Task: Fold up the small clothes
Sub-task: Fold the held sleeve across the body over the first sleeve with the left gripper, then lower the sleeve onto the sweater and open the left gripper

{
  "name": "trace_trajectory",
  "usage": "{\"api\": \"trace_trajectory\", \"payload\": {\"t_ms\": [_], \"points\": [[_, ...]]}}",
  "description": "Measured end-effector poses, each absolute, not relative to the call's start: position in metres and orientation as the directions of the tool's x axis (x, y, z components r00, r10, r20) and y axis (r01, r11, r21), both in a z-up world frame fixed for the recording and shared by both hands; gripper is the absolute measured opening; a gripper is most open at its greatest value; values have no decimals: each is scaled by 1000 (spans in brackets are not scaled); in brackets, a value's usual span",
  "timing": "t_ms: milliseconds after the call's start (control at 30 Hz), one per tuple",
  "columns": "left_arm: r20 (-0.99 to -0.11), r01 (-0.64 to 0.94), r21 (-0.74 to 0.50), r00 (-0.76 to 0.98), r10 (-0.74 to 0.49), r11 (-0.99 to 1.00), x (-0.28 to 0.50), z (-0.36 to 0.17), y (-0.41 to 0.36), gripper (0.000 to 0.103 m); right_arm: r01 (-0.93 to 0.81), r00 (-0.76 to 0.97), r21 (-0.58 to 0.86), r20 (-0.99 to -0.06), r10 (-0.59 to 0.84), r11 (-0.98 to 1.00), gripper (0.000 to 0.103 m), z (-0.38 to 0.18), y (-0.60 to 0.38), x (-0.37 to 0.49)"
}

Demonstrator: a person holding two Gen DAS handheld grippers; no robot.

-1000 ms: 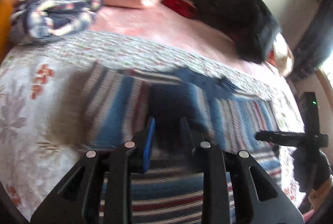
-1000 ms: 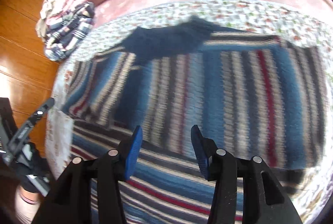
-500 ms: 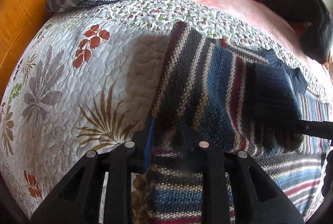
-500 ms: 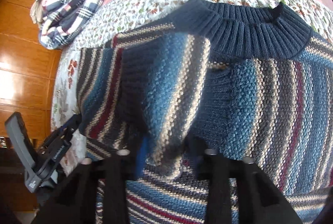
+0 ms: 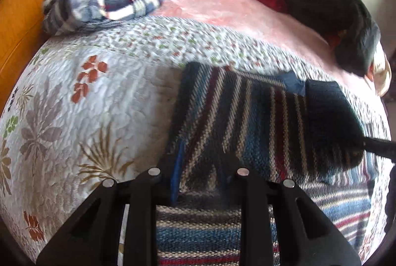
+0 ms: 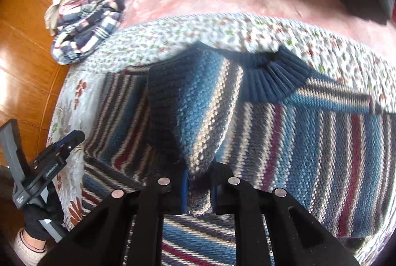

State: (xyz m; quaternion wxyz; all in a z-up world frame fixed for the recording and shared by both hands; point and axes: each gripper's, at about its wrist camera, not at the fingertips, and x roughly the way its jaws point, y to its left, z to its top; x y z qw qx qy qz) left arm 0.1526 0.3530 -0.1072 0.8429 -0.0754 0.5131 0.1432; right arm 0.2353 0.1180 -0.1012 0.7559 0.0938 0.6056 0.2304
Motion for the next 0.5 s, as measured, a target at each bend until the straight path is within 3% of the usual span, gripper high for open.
{"api": "trace_trajectory", "payload": {"t_ms": [233,500], "points": [[-922,-285,45,358,150,957,152,-142,350,24,-221,126,407,-889,440,886,22,-126,108,231],[-894,-318,-39,435,109,947,152,-112,353,24,-346,253,305,-880,401,887,40,-73,128,221]]}}
